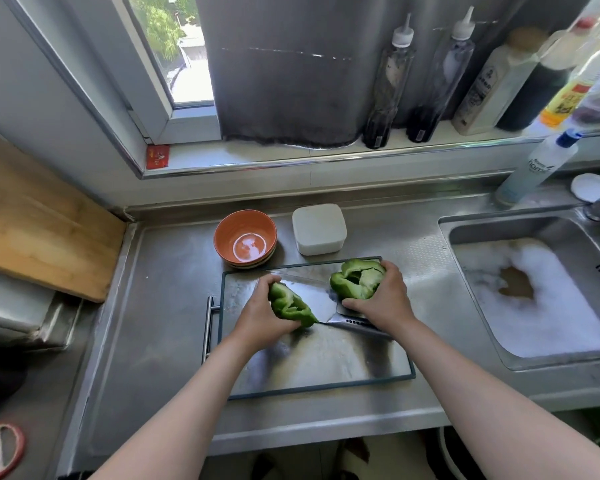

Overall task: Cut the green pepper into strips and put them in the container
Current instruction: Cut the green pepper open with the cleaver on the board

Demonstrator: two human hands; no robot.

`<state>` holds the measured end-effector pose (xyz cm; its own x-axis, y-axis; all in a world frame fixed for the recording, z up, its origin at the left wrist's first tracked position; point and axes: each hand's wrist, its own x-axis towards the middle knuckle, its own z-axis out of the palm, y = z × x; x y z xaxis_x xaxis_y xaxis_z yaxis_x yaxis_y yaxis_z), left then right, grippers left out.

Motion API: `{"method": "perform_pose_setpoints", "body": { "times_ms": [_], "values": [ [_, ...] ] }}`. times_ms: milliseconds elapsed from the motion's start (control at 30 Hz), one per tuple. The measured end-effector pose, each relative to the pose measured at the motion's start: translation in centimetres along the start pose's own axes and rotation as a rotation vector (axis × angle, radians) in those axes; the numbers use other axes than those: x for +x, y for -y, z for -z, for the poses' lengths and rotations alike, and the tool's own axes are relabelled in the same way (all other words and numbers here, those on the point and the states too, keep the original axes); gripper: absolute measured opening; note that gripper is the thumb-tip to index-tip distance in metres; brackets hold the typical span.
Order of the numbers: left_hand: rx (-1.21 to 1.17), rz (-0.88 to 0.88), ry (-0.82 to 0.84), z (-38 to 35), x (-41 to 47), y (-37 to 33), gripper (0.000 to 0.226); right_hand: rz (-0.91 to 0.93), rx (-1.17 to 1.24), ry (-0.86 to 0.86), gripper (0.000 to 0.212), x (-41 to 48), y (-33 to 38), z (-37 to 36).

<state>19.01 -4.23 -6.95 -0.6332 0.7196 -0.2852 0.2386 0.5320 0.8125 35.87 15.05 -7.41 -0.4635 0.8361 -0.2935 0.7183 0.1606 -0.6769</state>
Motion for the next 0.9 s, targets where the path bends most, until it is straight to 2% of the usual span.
{"method": "perform_pose_setpoints", "body": {
  "times_ms": [167, 233, 300, 367, 433, 467, 533, 600, 767, 900],
  "values": [
    [0.044, 0.008, -0.004, -0.4, -0.7, 0.0, 0.089, 0.019, -0.175, 0.147, 0.129, -0.6, 0.2, 0.6],
    [0.079, 0.016, 0.019, -0.3, -1.1, 0.0, 0.09, 0.075, -0.349, 0.117, 0.124, -1.3, 0.8, 0.7],
    [0.075, 0.029, 0.02, -0.2, -1.6, 0.0, 0.088, 0.258, -0.481, 0.004, 0.096, -2.1, 1.4, 0.9],
    [0.058, 0.048, 0.0, 0.0, -2.1, 0.1, 0.09, 0.471, -0.449, -0.037, 0.056, -2.9, 1.9, 0.6],
    [0.06, 0.08, -0.016, 0.2, -2.7, 0.2, 0.093, 0.505, -0.397, 0.141, 0.03, -4.0, 2.7, 0.0],
    [0.063, 0.098, -0.03, 0.4, -3.0, 0.5, 0.095, 0.49, -0.432, 0.241, 0.026, -4.5, 2.8, -0.5],
    [0.062, 0.132, -0.043, 0.8, -3.4, 1.2, 0.098, 0.485, -0.526, 0.317, 0.03, -5.1, 2.9, -1.6],
    [0.07, 0.166, -0.043, 1.4, -3.9, 1.8, 0.095, 0.467, -0.638, 0.317, 0.033, -5.6, 2.8, -2.7],
    [0.152, 0.216, -0.15, 3.1, -5.3, 3.9, 0.099, 0.436, -0.872, 0.202, 0.048, -7.2, 2.9, -5.0],
    [0.35, 0.193, -0.053, 4.3, -6.1, 4.9, 0.105, 0.424, -0.937, 0.148, 0.055, -7.4, 2.8, -6.3]
  ]
}}
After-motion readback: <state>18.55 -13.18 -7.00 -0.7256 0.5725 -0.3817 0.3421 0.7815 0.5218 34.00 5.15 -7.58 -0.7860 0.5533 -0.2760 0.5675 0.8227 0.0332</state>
